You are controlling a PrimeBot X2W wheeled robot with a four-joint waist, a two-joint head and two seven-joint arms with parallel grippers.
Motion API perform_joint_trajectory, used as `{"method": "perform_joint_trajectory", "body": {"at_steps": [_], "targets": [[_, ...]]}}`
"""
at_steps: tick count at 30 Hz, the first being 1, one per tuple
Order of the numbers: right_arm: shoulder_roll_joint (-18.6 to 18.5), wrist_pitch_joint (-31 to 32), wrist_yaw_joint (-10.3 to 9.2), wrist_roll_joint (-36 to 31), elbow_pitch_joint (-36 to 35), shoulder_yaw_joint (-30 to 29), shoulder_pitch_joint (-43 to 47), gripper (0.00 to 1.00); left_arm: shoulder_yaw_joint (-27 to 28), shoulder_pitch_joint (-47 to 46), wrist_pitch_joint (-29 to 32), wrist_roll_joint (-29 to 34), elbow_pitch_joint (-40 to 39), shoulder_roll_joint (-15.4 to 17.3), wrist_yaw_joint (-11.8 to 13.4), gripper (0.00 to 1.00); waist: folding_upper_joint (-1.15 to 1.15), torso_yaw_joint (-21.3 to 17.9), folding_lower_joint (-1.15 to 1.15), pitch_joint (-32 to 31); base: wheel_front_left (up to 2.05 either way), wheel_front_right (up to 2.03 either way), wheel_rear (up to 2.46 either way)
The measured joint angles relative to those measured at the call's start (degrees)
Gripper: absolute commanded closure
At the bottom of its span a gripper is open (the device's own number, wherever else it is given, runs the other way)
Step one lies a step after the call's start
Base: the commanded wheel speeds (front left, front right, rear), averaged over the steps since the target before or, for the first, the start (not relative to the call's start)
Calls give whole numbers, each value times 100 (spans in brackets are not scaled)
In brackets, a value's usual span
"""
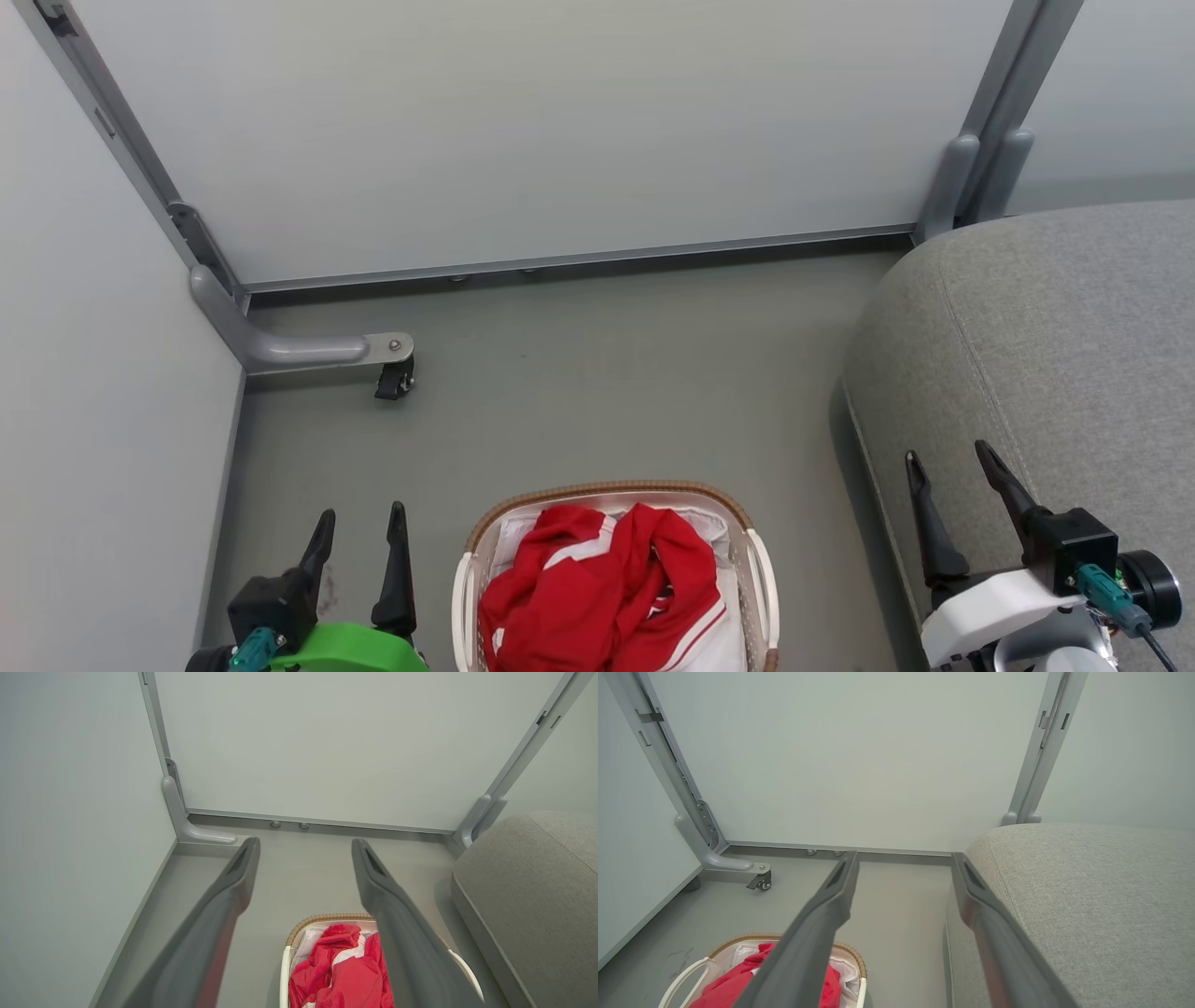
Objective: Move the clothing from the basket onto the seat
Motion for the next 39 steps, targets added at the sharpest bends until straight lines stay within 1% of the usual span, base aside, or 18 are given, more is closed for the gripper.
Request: {"method": "perform_joint_trajectory", "body": {"at_steps": [8,12,17,21,28,39], "targets": [[0,0,0,-1,-15,-14,-1,0,-9,-1,0,3,0,0,-15,0,0,-13,0,53,0,0,0],[0,0,0,-3,-94,-19,-46,0,-103,-53,0,32,26,3,-35,0,0,-27,0,179,0,0,0],[-1,-1,1,-21,-186,-2,-257,0,-322,-466,-1,32,185,4,-77,0,0,-48,0,471,0,0,0],[-2,-1,1,-69,-278,62,-527,0,-553,-909,-1,48,459,4,-118,0,0,-80,0,818,0,0,0],[-3,-1,2,-55,-425,158,-1094,0,-1155,-1777,-1,227,1546,0,-213,0,0,-191,0,1585,0,0,0],[-10,-1,2,200,-591,298,-1722,0,-1890,-2982,-1,573,3289,37,-245,0,0,-501,1,2900,0,0,0]]}}
